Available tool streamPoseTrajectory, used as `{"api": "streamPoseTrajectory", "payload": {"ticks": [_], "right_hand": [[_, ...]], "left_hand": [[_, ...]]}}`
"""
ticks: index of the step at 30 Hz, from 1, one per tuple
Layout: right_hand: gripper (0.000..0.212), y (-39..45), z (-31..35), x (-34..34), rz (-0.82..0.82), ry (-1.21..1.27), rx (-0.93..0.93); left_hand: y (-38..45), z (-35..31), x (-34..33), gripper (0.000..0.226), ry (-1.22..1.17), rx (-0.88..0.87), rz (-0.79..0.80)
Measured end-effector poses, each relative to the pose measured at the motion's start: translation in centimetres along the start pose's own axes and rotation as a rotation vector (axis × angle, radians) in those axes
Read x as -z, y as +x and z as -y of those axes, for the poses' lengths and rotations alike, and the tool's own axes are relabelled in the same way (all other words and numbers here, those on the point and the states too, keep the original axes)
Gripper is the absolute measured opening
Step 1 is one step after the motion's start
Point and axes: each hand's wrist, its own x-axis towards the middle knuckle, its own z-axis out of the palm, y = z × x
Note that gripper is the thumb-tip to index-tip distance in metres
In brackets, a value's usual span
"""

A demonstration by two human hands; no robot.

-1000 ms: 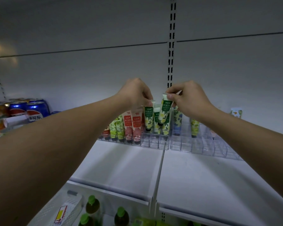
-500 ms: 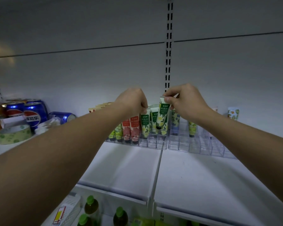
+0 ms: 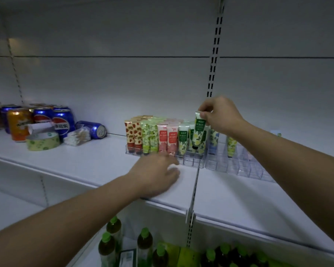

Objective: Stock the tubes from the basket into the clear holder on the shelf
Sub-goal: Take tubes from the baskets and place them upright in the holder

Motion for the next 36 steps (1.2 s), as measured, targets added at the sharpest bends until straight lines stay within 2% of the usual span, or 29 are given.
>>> {"api": "streamPoseTrajectory", "payload": {"ticks": [3, 10, 18, 22, 27, 32, 36], "right_hand": [[0.013, 0.2, 0.5, -0.3, 0.002, -0.045, 0.003], [0.013, 0.4, 0.9, -2.1, 0.041, -0.039, -0.034], [0.017, -0.5, 0.5, -4.2, 0.110, -0.058, -0.109], [0.024, -0.8, 1.1, -3.3, 0.164, -0.114, -0.112], [0.029, -2.0, 2.2, -1.2, 0.146, -0.204, -0.082], [0.028, -4.2, 5.0, 0.6, 0.320, -0.250, -0.042], [0.028, -7.0, 7.8, 0.7, 0.364, -0.211, 0.034]], "left_hand": [[-1.3, 0.6, -1.6, 0.050, -0.026, 0.114, 0.130], [-1.0, 0.7, -1.9, 0.055, -0.008, 0.123, 0.200], [-0.9, 0.9, -2.1, 0.056, -0.016, 0.138, 0.175], [-1.0, 0.8, -2.1, 0.052, -0.011, 0.136, 0.145], [-1.4, 0.1, -1.5, 0.048, 0.023, 0.161, 0.139], [-2.8, -1.4, 0.1, 0.040, 0.204, 0.249, 0.037], [-4.5, -2.2, 1.5, 0.034, 0.106, 0.208, -0.080]]}}
